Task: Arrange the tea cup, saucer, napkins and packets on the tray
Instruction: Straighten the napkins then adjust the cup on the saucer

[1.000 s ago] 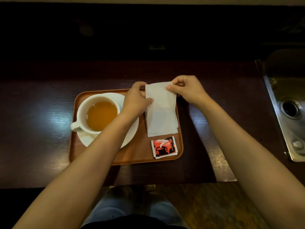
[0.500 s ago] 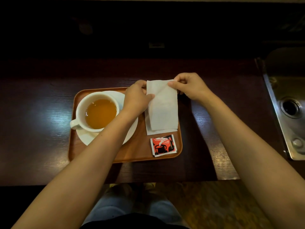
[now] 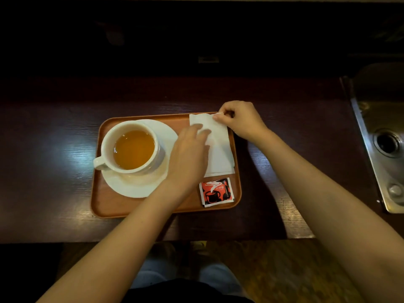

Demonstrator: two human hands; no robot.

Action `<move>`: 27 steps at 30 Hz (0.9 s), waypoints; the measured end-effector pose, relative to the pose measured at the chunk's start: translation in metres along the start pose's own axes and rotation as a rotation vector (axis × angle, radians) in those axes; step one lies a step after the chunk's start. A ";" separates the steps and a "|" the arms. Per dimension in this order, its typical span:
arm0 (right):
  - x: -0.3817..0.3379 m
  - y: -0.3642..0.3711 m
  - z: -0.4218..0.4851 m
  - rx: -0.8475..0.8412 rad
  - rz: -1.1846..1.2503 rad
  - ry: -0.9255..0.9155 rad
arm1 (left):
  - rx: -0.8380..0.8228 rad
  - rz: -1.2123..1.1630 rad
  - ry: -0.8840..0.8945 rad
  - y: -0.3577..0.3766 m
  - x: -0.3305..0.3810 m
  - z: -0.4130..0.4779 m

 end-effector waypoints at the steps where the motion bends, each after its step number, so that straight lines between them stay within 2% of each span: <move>1: -0.001 0.002 0.000 0.003 -0.030 -0.008 | -0.062 0.044 0.037 0.006 0.000 -0.002; 3: -0.002 0.004 0.001 0.019 -0.076 -0.025 | -0.158 0.086 0.090 0.015 -0.002 -0.004; 5: -0.002 0.004 0.002 0.039 -0.110 -0.042 | -0.185 0.073 0.106 0.020 -0.001 -0.006; 9: -0.005 0.002 0.000 0.066 -0.088 -0.087 | -0.045 -0.122 0.066 0.013 0.000 -0.017; 12: -0.009 -0.003 -0.004 0.033 0.102 -0.123 | 0.084 -0.384 -0.038 0.004 -0.005 -0.021; 14: -0.012 -0.007 -0.007 -0.038 0.321 -0.149 | 0.095 -0.516 -0.075 0.000 -0.007 -0.017; 19: -0.013 -0.020 -0.012 -0.117 0.613 -0.159 | -0.052 -0.983 -0.229 -0.009 -0.007 -0.002; 22: -0.013 -0.023 -0.010 -0.118 0.683 -0.140 | -0.082 -1.069 -0.246 -0.013 -0.007 0.000; 27: -0.006 -0.017 -0.004 -0.054 0.624 -0.002 | -0.186 -1.162 -0.326 -0.013 -0.007 -0.003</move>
Point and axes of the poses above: each hand's wrist, its own z-axis towards the middle knuckle, its own y-axis out of the palm, x = y × z, the point moved 1 cm from there along z, towards the middle knuckle, and after that the axes turned 12 degrees about -x, right-handed, at the moved point
